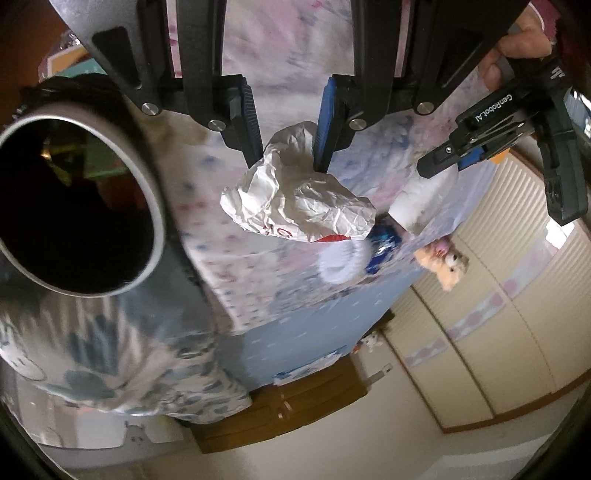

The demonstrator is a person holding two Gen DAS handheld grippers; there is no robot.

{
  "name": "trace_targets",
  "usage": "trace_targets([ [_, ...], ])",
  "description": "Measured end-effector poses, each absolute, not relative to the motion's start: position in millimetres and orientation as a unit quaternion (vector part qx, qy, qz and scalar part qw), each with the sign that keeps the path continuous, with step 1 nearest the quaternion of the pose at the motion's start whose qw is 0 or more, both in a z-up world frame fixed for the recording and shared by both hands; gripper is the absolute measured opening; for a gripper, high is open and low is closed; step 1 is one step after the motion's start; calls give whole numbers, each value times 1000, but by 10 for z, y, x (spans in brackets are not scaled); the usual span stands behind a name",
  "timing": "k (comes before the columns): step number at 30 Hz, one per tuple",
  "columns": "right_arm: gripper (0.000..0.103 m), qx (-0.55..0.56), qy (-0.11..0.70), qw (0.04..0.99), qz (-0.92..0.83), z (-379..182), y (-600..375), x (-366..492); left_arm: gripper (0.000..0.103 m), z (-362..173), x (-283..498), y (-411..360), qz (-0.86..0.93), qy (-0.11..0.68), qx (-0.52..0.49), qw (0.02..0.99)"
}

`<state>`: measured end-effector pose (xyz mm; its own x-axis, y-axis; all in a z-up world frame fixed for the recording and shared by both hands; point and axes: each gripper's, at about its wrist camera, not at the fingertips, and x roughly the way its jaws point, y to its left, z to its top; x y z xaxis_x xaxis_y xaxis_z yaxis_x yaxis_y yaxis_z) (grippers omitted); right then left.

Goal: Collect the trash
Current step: 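Carry the sponge block and crumpled paper over the bin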

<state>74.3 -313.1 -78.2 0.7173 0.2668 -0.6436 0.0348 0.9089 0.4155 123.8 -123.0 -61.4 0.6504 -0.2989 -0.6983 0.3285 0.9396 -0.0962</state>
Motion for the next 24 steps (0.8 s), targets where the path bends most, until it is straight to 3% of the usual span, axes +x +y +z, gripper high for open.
trace_targets([
  [24,28,243,341,908,-13,-738,-4022,301,46,-544,1107,-2091,-236,377,59,894],
])
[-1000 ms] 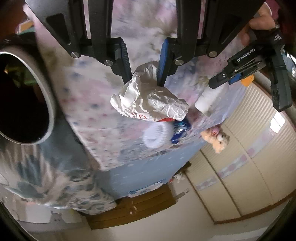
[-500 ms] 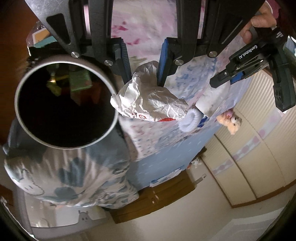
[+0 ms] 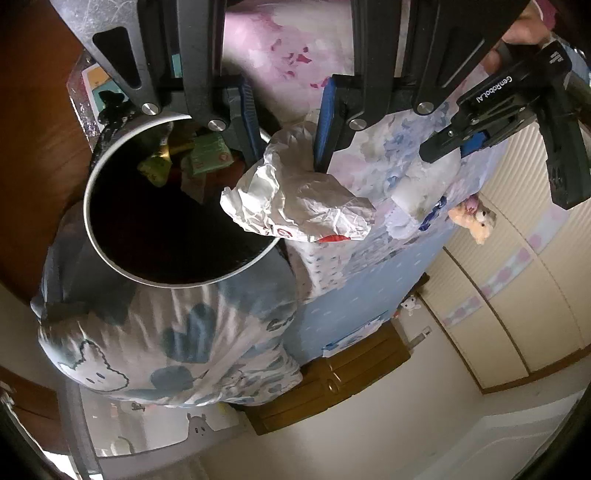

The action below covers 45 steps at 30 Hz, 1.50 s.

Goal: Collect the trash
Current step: 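Carry the sponge block and crumpled paper over the bin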

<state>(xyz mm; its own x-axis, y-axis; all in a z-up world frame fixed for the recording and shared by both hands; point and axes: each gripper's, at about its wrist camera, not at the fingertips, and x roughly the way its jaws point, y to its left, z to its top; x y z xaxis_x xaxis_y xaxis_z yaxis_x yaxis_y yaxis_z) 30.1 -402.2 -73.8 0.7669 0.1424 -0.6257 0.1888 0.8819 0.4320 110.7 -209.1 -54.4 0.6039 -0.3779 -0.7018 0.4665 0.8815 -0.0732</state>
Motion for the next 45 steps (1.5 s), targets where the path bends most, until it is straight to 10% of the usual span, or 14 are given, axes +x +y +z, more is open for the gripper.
trace_targets([
  [45,29,269,361,890,-76,-889,-4910,446,47,-618,1271,-3359,-317,399,97,855],
])
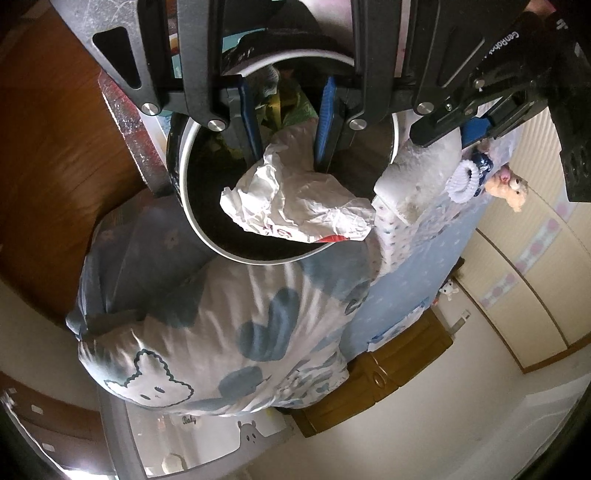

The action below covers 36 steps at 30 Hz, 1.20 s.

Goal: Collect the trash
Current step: 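Carry the sponge block and crumpled paper over the bin, then open both grippers to drop the sponge and paper into the bin, then move both open grippers back toward the blue wrapper and white mesh net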

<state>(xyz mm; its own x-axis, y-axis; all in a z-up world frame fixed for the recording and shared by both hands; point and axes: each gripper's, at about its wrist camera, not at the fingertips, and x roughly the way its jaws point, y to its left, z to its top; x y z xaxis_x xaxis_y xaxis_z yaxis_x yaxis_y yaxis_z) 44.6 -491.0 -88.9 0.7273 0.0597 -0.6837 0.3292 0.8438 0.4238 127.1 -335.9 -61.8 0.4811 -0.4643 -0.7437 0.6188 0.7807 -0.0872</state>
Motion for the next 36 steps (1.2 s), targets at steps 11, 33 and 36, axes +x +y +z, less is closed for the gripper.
trace_targets([
  [11,32,277,376,881,-80,-995,-5019,550,51,-658,1315,-3454,-322,405,99,850],
  [33,71,282,355,888,-79,-870,-4818,511,74,-754,1313,-2686,-271,421,50,864],
  [36,74,276,357,890,-66,-847,-4666,558,74,-782,1328,-2453,-254,423,38,869],
])
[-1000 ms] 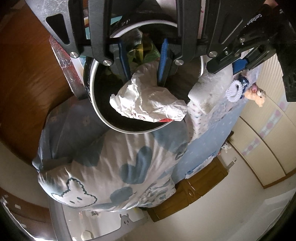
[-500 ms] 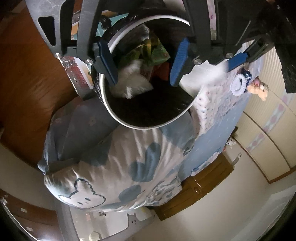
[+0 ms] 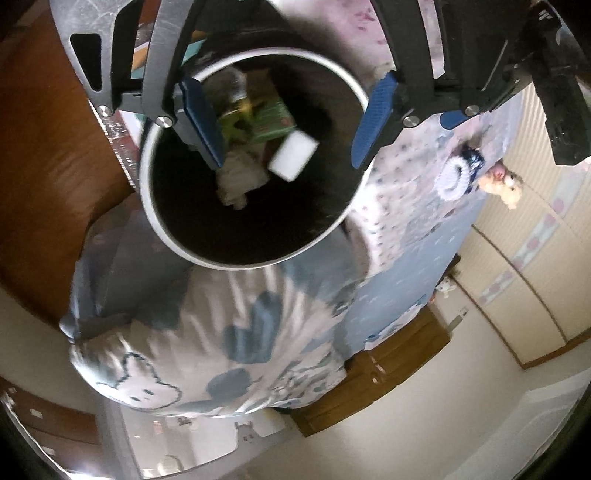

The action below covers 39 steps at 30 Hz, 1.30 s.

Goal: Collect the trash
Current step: 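Move both open grippers back toward the blue wrapper and white mesh net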

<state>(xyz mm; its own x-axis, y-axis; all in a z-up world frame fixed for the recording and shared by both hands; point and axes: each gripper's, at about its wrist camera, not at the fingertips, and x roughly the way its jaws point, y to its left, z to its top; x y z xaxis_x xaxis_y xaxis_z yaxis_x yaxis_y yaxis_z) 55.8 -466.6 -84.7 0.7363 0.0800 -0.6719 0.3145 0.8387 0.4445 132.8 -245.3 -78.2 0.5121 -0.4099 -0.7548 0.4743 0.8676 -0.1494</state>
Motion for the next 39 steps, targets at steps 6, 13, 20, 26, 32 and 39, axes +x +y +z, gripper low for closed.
trace_targets([
  [6,78,260,357,896,-28,-788,-4247,676,74,-827,1383,-1918,-212,427,4,879],
  [13,86,248,366,897,17,-790,-3757,845,74,-817,1408,-1437,-173,420,-8,891],
  [20,87,239,379,893,48,-859,-3340,1039,74,-840,1506,-965,-133,419,-25,898],
  [26,87,229,384,892,69,-883,-3046,1211,74,-866,1632,-670,-106,420,-36,901],
  [32,87,227,389,889,84,-928,-2826,1419,74,-888,1757,-553,-94,421,-33,901],
  [39,87,227,394,885,96,-969,-2702,1661,74,-939,1971,-522,-93,429,-34,898],
])
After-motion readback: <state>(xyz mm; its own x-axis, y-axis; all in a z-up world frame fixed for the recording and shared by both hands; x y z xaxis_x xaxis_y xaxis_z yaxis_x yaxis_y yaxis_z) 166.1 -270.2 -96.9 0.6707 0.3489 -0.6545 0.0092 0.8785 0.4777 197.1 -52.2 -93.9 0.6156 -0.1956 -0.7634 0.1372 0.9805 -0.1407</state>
